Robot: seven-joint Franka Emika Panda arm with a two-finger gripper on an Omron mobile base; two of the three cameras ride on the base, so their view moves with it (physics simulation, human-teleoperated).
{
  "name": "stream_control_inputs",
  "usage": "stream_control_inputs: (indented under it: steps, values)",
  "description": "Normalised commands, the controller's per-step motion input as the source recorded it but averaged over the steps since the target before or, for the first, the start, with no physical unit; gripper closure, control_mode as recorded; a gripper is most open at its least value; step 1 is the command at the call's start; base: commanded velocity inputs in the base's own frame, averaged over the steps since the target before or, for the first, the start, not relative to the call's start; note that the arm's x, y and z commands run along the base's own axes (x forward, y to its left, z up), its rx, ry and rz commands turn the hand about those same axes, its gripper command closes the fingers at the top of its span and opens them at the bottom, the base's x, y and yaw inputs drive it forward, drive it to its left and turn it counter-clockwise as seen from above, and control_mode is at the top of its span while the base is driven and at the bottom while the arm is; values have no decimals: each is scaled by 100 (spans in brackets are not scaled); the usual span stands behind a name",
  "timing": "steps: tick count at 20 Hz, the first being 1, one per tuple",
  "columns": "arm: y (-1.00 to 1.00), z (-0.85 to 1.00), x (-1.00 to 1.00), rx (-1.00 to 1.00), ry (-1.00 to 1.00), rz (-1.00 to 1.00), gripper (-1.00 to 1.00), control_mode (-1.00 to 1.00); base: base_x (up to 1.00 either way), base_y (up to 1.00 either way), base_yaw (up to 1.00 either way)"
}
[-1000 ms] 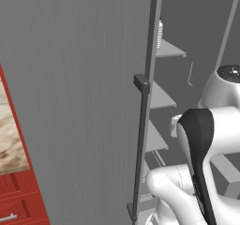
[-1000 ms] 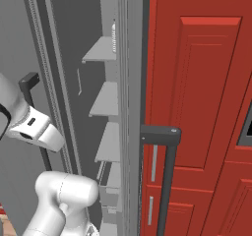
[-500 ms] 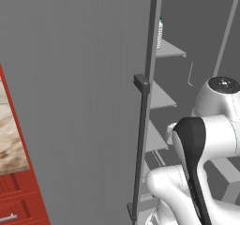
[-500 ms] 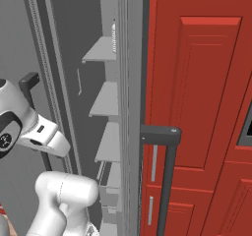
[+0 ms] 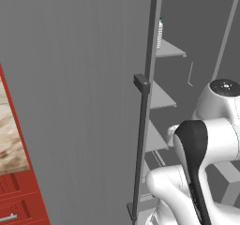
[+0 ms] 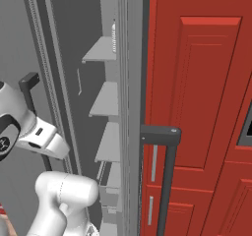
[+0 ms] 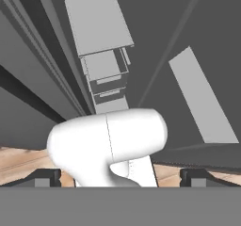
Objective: Take the bottled waters from the counter and place them in the freezer to freeze. Close the freezer door after placing the bottles.
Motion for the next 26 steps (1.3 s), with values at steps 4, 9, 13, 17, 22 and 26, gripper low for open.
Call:
stream_control_inputs:
  steps: [4, 9, 13, 17, 22, 26]
  values:
    - [0, 0, 0, 0, 0, 0, -100, 100, -39, 11, 0]
    - [0, 0, 0, 0, 0, 0, -100, 100, -16, 42, 3]
    - [0, 0, 0, 0, 0, 0, -100, 100, -4, 63, 6]
    - [0, 0, 0, 0, 0, 0, -100, 100, -32, 58, 2]
    - [0, 0, 0, 0, 0, 0, -100, 100, -29, 62, 0]
    - [0, 0, 0, 0, 0, 0, -100, 100, -12, 61, 0]
